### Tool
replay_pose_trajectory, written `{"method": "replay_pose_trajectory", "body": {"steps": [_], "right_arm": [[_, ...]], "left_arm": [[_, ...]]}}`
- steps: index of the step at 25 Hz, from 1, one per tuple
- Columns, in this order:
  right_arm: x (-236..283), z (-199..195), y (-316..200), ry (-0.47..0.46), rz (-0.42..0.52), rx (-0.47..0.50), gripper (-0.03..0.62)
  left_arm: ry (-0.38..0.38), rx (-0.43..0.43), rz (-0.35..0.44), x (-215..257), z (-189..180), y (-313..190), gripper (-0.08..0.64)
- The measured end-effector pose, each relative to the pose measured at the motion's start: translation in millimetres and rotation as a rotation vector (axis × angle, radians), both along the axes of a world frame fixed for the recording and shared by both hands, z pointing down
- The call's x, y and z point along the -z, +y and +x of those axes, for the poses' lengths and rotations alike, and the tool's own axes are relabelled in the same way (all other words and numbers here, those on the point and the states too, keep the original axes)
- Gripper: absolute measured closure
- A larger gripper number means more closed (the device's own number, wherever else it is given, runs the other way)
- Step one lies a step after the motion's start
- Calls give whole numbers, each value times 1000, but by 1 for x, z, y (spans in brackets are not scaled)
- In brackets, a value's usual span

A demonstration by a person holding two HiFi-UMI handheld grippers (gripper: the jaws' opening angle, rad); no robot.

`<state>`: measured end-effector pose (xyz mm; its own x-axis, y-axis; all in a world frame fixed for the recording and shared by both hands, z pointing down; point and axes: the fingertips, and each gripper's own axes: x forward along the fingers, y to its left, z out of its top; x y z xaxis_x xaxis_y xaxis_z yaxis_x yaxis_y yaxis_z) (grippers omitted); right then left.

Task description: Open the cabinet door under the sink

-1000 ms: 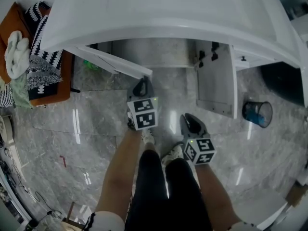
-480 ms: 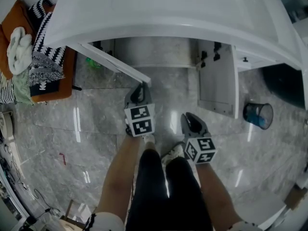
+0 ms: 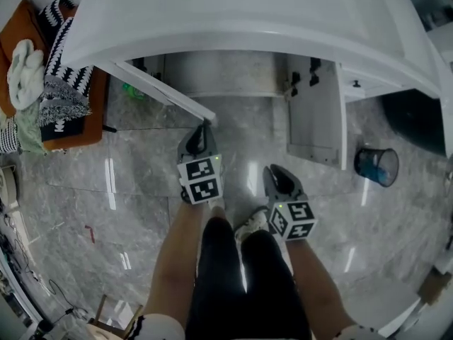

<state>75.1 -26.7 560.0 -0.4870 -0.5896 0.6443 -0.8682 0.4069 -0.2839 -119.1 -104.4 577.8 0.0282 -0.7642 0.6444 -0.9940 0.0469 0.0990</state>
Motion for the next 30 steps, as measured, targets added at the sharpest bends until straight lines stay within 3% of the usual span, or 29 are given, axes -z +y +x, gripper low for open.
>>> {"method": "replay_pose_trajectory", "body": {"steps": [8,19,24,30], "right_arm": [[8,4,-1,3,4,-4,520],[3,-31,-13,-27,8,76,520],[17,-72,-47,-86,83,204,518],[32,-133,-77,-74,173,517,518]], "left_arm": [[-20,44,-7,0,-2,5,514],[-5,54,-12,0,-5,7,499],[-4,52,-15,0,-4,6,497],[-1,54,-16,-1,-2,4,497]]}}
